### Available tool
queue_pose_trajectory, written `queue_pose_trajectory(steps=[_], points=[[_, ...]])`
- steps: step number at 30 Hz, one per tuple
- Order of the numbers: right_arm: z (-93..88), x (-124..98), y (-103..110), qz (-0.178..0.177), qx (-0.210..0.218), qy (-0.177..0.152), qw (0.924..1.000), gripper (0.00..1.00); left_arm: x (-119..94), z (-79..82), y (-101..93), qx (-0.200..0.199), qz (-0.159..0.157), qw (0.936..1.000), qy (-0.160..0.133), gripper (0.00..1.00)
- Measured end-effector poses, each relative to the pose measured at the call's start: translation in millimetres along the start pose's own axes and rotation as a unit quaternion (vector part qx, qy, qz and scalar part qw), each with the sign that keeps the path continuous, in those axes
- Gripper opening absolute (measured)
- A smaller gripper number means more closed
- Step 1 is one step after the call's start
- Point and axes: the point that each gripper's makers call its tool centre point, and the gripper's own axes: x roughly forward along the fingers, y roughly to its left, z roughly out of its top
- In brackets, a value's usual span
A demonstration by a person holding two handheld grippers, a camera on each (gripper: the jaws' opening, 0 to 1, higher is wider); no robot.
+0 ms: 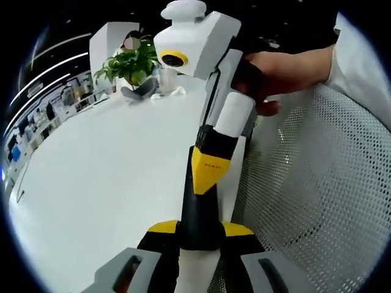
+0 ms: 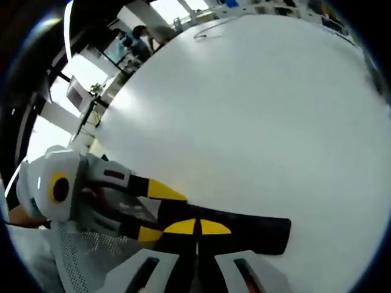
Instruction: Press the specified remote control buttons in sequence, fully releasing each button before pressing the next.
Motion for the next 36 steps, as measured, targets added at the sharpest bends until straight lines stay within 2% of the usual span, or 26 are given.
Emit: queue_pose_trajectory(steps=[7, 14, 16, 24, 27, 32, 36], points=[[1.5, 1.1, 0.2, -0.026, -0.038, -0.008, 0.9989, 0.0, 0.4, 0.3, 1.4, -0.011, -0.002, 0.9999, -0.005, 0.24], [1.2, -1.6, -1.5, -0.003, -0.025, -0.021, 0.9995, 0.0, 0.9, 0.4, 0.3, 0.0, 0.002, 1.0, -0.001, 0.25], [2.4, -1.6, -0.5, 0.001, -0.023, -0.015, 0.9996, 0.0, 0.8, 0.5, 1.0, 0.0, 0.001, 1.0, -0.002, 0.25], [2.1, -2.4, 0.9, 0.002, -0.023, -0.013, 0.9997, 0.0, 0.9, 1.4, 1.3, -0.002, 0.002, 1.0, -0.005, 0.25], [1.9, -1.0, 6.8, 0.013, -0.03, -0.011, 0.9994, 0.0, 1.3, 1.3, 1.8, -0.002, 0.002, 1.0, -0.006, 0.25], [0.9, 0.3, 5.9, 0.002, -0.045, -0.008, 0.999, 0.0, 1.2, 1.0, 1.5, -0.002, 0.002, 1.0, -0.006, 0.25], [1.3, 0.5, 2.1, 0.008, -0.028, -0.01, 0.9995, 0.0, 1.4, 0.6, 1.7, -0.002, 0.001, 1.0, -0.007, 0.25]])
